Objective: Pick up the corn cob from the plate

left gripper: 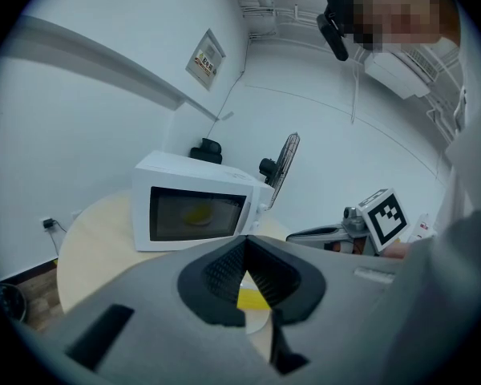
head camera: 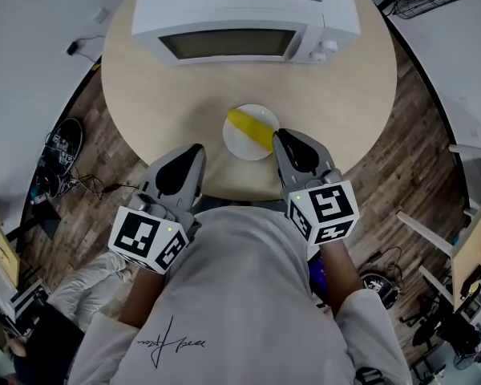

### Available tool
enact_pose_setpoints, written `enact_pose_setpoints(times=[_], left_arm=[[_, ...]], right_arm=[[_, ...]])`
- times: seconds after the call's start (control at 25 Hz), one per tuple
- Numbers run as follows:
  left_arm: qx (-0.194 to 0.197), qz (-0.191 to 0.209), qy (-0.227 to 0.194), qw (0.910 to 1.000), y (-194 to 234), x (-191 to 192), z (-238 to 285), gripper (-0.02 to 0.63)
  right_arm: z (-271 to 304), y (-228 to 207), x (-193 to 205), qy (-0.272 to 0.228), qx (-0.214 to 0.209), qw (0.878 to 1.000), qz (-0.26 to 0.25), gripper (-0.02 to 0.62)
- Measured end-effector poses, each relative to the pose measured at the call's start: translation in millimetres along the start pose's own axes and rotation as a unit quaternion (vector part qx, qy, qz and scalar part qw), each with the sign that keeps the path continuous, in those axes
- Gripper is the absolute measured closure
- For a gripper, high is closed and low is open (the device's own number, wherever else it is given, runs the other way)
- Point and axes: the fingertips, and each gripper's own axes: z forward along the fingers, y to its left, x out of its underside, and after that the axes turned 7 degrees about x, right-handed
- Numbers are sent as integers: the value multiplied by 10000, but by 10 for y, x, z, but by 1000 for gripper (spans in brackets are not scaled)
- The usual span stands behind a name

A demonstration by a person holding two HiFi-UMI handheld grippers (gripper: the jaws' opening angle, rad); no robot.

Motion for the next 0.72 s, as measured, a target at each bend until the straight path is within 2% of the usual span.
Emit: enact_pose_setpoints(times=[0.72], left_arm=[[-141, -163, -30, 9998, -79, 162, -115, 613]], right_arm=[[237, 51, 310, 468, -250, 9984, -215, 531]])
